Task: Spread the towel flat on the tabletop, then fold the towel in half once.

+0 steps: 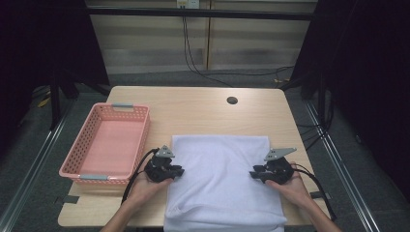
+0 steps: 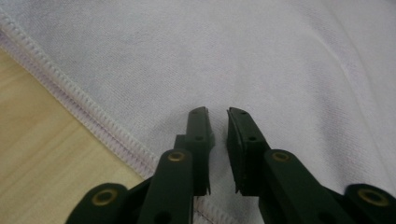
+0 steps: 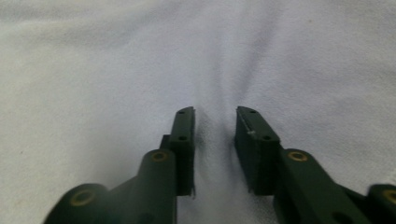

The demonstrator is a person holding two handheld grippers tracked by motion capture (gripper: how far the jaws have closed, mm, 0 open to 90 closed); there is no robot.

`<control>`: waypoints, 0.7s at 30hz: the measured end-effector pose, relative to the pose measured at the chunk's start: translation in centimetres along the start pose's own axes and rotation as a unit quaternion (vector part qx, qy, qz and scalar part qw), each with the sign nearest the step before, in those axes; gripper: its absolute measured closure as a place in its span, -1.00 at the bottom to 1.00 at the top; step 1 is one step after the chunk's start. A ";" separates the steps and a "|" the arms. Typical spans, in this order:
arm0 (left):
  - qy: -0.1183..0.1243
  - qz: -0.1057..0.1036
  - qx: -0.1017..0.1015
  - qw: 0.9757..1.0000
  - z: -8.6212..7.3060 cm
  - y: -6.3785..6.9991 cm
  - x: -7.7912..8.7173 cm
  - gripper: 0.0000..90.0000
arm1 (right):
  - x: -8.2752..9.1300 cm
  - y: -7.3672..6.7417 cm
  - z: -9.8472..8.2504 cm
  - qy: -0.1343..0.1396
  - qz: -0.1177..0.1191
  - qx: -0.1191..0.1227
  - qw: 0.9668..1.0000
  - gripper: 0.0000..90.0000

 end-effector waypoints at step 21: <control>-0.014 -0.061 -0.020 0.998 -3.3 5.6 2.4 0.88 | 3.3 -3.8 -4.0 -0.044 0.055 -0.004 0.998 0.83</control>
Point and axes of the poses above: each handheld gripper's, and its own axes: x roughly backward along the jaws, z roughly out of its top, y roughly to its right, the point moved 9 cm from there along -x, roughly forward along the jaws, and after that the axes turned 5 degrees about -x, right-handed, at the moved point
